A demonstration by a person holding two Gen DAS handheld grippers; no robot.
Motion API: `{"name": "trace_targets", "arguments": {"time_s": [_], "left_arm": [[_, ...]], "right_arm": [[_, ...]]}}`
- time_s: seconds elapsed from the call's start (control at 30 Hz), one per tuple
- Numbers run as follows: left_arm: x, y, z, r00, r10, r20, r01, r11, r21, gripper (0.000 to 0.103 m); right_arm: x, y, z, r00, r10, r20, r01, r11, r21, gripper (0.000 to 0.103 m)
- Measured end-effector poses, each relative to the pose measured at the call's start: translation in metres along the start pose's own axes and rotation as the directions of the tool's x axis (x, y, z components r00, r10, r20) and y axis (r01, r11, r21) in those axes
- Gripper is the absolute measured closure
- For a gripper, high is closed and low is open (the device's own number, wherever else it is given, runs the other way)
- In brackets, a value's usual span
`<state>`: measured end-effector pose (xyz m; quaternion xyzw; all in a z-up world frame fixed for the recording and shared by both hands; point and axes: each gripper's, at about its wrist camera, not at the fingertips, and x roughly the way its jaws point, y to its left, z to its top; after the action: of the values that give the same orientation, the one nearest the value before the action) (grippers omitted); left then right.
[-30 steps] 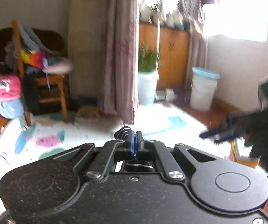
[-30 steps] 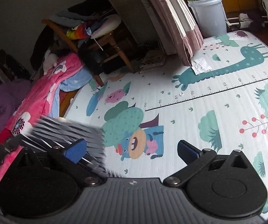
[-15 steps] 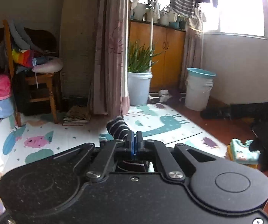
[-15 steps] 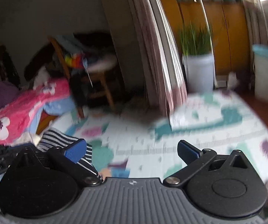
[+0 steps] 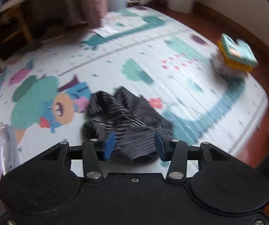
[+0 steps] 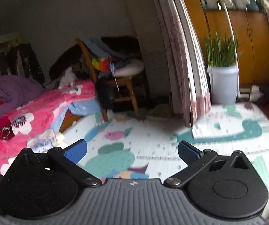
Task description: Fold clothes
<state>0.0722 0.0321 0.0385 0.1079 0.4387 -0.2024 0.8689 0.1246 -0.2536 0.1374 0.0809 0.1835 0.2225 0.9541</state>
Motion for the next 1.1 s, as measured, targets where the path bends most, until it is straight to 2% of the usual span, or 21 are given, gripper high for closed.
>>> {"name": "trace_targets", "arguments": {"time_s": [0.03, 0.13, 0.23, 0.4, 0.5, 0.77, 0.87, 0.97, 1.03, 1.1], "left_arm": [[-0.003, 0.004, 0.0, 1.0, 0.021, 0.021, -0.021, 0.999, -0.032, 0.048], [-0.012, 0.016, -0.002, 0.993, 0.089, 0.083, -0.077, 0.987, -0.139, 0.043], [-0.021, 0.034, -0.004, 0.979, 0.149, 0.141, -0.107, 0.957, -0.271, 0.036], [-0.034, 0.046, -0.009, 0.961, 0.212, 0.178, -0.131, 0.915, -0.381, 0.028], [-0.041, 0.04, -0.009, 0.964, 0.197, 0.178, -0.112, 0.91, -0.4, 0.027], [-0.023, 0.01, 0.016, 0.981, 0.154, 0.116, -0.111, 0.944, -0.31, 0.027], [0.004, 0.007, 0.019, 0.985, 0.146, 0.094, -0.121, 0.965, -0.233, 0.027], [0.039, 0.028, 0.011, 0.99, 0.129, 0.064, -0.105, 0.952, -0.289, 0.027], [0.062, 0.044, 0.005, 0.992, 0.117, 0.044, -0.095, 0.937, -0.337, 0.028], [0.085, 0.059, 0.0, 0.994, 0.104, 0.025, -0.086, 0.919, -0.384, 0.028]], "right_arm": [[-0.003, 0.003, 0.0, 1.0, -0.004, 0.029, 0.005, 1.0, -0.016, 0.0], [-0.003, 0.007, 0.001, 0.997, -0.038, 0.073, 0.041, 0.998, -0.048, 0.0], [0.0, 0.008, 0.002, 0.993, -0.068, 0.097, 0.074, 0.995, -0.059, 0.0], [0.008, -0.009, 0.001, 0.998, -0.039, 0.053, 0.04, 0.999, -0.014, 0.0], [0.011, -0.018, -0.002, 0.999, -0.038, -0.005, 0.038, 0.999, 0.001, 0.0], [0.029, -0.043, -0.024, 0.985, 0.017, -0.173, 0.004, 0.993, 0.12, 0.0], [0.045, -0.046, -0.046, 0.965, -0.021, -0.262, 0.052, 0.992, 0.112, 0.001], [0.064, -0.052, -0.079, 0.928, -0.089, -0.363, 0.142, 0.982, 0.123, 0.004], [0.079, -0.057, -0.107, 0.889, -0.125, -0.44, 0.194, 0.974, 0.115, 0.02], [0.092, -0.065, -0.138, 0.856, -0.152, -0.493, 0.246, 0.96, 0.13, 0.026]]}}
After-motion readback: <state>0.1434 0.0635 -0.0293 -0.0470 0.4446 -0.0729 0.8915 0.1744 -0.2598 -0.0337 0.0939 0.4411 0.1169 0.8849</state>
